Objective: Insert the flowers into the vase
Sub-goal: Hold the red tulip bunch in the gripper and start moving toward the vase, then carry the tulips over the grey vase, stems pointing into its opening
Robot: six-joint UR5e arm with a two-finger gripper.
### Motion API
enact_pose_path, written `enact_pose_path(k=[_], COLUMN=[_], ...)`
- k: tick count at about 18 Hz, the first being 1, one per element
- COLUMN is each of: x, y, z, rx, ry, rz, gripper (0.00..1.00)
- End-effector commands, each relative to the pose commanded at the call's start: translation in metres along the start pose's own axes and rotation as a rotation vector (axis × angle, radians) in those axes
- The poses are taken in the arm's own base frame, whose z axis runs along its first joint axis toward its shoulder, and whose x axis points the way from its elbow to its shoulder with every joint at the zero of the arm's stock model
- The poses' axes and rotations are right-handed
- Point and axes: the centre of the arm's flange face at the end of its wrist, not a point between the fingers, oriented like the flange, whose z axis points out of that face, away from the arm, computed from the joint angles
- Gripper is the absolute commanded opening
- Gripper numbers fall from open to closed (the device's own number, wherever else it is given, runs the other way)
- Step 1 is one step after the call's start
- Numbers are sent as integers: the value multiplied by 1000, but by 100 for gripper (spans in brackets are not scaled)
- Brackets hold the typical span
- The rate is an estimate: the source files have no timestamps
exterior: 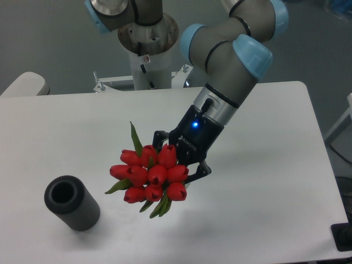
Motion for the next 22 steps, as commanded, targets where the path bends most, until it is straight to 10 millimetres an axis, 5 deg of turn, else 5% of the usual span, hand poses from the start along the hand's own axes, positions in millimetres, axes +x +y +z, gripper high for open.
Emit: enact_pose_path(k=[10,22], x=[4,20], y=[-2,-21], z=[4,31], rx=[13,68], ry=[-9,-17], rz=[22,-38], gripper=[27,28])
